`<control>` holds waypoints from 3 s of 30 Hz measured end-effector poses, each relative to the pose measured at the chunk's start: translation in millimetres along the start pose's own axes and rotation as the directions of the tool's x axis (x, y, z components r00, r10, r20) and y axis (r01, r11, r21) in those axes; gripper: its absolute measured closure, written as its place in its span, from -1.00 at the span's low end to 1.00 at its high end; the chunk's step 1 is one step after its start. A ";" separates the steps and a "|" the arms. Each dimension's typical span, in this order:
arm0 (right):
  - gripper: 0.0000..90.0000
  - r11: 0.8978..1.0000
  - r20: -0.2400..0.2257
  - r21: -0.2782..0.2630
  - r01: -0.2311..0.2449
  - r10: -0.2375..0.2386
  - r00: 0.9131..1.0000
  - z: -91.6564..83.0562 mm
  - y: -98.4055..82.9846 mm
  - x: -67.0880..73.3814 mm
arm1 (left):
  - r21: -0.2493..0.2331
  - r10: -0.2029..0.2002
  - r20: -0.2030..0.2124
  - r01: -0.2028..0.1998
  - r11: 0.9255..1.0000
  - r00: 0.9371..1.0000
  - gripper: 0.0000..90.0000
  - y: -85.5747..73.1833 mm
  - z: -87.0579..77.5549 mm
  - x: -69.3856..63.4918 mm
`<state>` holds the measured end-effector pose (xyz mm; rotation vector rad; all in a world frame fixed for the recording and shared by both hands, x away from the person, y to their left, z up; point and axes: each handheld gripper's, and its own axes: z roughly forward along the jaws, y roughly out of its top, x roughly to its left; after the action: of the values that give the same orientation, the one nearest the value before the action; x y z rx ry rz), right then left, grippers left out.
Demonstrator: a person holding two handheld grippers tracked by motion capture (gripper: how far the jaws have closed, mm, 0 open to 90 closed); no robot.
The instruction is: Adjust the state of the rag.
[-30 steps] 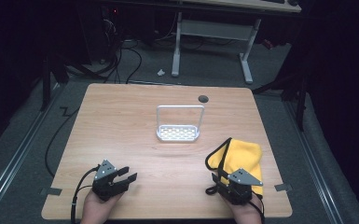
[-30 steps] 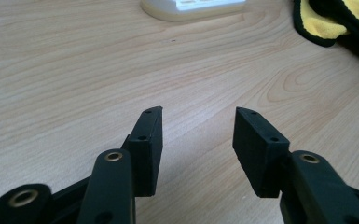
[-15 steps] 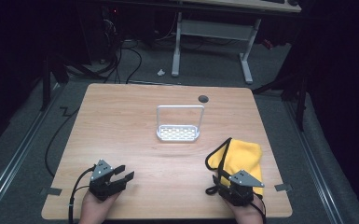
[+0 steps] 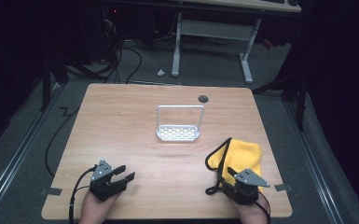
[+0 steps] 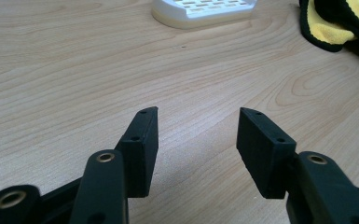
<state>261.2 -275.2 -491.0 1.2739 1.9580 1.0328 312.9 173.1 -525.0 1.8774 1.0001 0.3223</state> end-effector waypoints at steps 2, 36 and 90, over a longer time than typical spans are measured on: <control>0.13 1.000 0.064 -0.011 -0.020 0.020 0.998 -8.2 0.7 -16.5 | -0.001 -0.002 -0.001 0.002 1.000 1.000 0.08 -0.3 0.0 0.9; 0.97 0.972 -0.205 0.143 0.188 -0.157 0.966 45.8 -8.0 48.7 | 0.042 0.053 0.077 -0.056 0.998 0.996 0.10 0.7 13.1 -23.0; 0.54 0.962 -0.295 0.002 0.275 -0.262 0.919 23.5 7.3 117.1 | -0.029 0.083 0.403 -0.078 0.997 0.912 0.92 34.7 28.2 -114.4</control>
<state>239.2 -158.2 -503.9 0.8751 2.3118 1.0908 274.9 62.0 -489.1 1.8760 0.6381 -0.0173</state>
